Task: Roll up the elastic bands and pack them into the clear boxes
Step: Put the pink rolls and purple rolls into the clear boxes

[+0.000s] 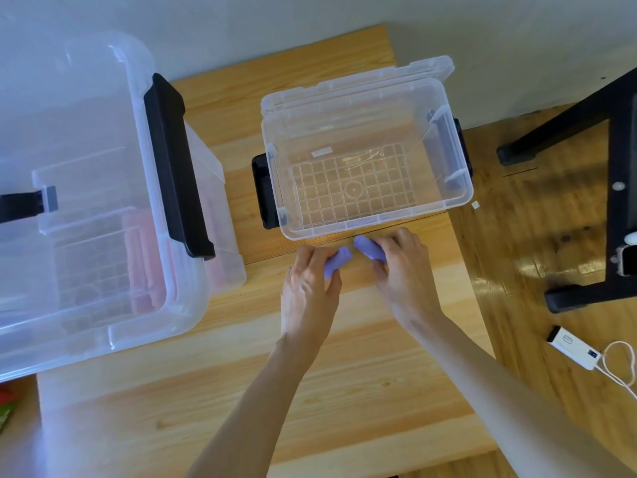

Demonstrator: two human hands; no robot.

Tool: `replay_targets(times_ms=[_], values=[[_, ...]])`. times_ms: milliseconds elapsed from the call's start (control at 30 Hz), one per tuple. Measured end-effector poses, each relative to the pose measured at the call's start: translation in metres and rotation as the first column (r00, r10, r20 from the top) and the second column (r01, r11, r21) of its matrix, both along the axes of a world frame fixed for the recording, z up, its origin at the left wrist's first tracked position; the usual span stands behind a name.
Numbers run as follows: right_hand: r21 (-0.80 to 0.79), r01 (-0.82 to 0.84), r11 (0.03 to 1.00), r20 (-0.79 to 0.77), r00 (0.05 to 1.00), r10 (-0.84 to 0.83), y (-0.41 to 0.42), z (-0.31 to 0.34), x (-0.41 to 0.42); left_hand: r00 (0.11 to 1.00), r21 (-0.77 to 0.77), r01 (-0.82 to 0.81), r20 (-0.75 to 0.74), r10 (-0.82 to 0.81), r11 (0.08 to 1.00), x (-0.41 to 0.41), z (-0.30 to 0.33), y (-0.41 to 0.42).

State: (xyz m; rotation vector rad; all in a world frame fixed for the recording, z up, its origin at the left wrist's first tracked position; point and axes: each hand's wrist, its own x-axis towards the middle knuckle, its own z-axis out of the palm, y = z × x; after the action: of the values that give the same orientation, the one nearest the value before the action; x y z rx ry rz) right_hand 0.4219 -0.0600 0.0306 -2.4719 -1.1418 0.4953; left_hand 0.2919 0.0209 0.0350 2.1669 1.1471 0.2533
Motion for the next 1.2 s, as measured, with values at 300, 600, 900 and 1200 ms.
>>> replay_targets(times_ms=[300, 600, 900, 1200], values=[[0.022, 0.231, 0.973, -0.660, 0.734, -0.159, -0.020, 0.094, 0.011, 0.983, -0.330, -0.074, 0.135, 0.125, 0.941, -0.012, 0.087, -0.011], [0.128, 0.148, 0.981, -0.683, 0.730, -0.021, 0.016, 0.185, 0.056, 0.954, -0.543, 0.023, 0.262, 0.144, 0.839, 0.045, 0.166, 0.031], [0.079, 0.033, 0.996, -0.609, 0.793, 0.022, 0.083, 0.161, 0.100, 0.952, -0.733, -0.076, 0.149, 0.268, 0.676, 0.110, 0.135, 0.093], [-0.157, 0.066, 0.985, -0.561, 0.815, -0.144, 0.115, 0.089, 0.103, 0.963, -0.818, -0.164, -0.012, 0.269, 0.552, 0.126, 0.079, 0.109]])
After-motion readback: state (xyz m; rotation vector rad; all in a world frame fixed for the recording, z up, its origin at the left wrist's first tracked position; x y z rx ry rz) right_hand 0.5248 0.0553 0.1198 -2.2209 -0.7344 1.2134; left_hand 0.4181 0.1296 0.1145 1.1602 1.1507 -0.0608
